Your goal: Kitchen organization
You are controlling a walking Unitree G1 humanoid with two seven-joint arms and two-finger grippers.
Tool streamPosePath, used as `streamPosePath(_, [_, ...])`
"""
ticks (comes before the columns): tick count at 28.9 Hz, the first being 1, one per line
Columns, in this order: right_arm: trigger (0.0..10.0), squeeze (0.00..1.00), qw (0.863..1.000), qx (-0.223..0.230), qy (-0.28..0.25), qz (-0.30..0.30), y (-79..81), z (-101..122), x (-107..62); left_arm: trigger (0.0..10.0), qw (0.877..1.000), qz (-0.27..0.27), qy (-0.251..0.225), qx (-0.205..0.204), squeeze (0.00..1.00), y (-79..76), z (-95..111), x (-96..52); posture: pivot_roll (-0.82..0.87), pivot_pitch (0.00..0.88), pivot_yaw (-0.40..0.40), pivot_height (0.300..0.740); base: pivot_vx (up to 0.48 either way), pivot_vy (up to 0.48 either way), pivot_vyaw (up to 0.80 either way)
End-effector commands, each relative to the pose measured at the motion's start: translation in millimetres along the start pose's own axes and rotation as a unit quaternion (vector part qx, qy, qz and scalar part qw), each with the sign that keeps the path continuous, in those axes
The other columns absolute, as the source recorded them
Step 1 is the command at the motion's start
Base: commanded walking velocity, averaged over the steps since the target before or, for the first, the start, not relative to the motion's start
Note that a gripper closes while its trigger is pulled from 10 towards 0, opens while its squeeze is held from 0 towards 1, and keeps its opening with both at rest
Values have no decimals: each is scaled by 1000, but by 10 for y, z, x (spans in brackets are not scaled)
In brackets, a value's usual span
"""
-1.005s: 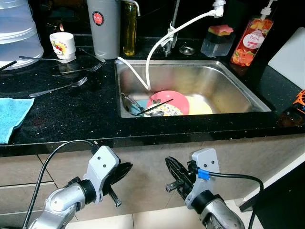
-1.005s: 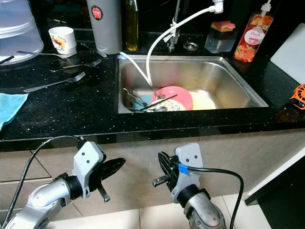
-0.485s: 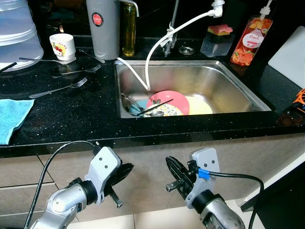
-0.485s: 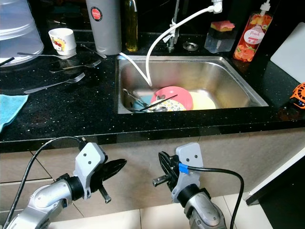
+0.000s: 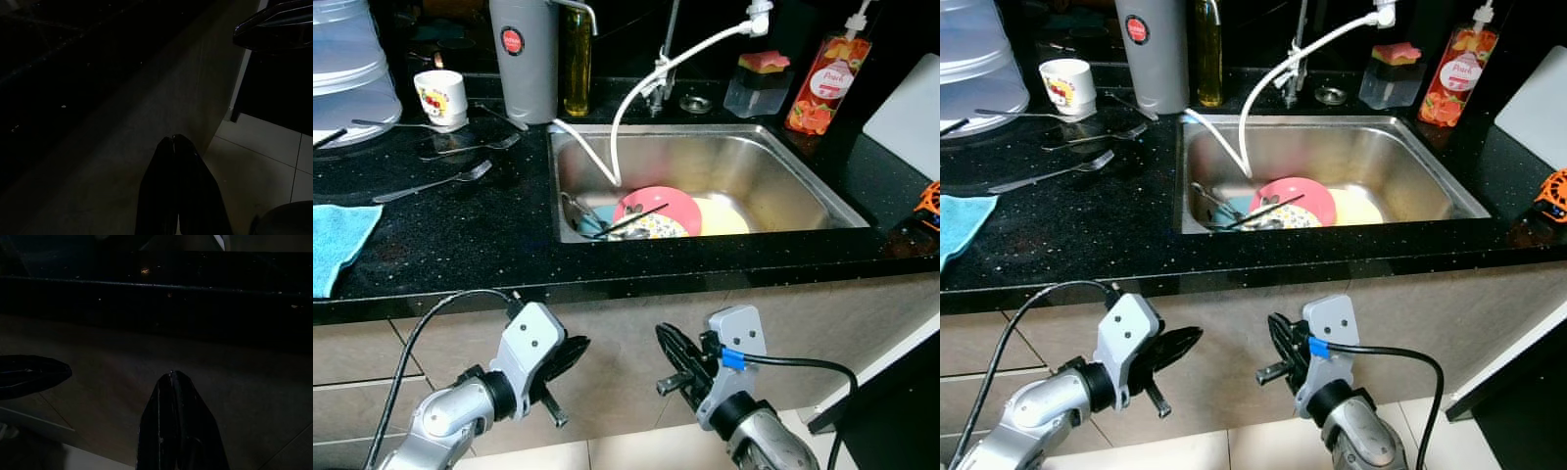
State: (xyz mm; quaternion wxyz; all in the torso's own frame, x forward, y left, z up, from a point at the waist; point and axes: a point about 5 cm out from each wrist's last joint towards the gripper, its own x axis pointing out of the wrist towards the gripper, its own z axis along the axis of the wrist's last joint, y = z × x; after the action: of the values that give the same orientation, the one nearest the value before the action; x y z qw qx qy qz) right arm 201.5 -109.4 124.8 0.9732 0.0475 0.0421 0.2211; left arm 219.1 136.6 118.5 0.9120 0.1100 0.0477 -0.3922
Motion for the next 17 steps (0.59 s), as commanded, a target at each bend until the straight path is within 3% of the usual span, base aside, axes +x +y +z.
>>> streamPosePath(1, [10000,0,1000,-3,-3,-5,-23,16,-22,10000,1000,-5,-3,-1,0,-45,23,9,136,17,-39,740,0,0,0])
streamPosePath(17, [10000,0,1000,-8,-3,-6,-54,17,-13,10000,1000,-7,-6,0,0,-53,34,44,131,8,-45,740,0,0,0])
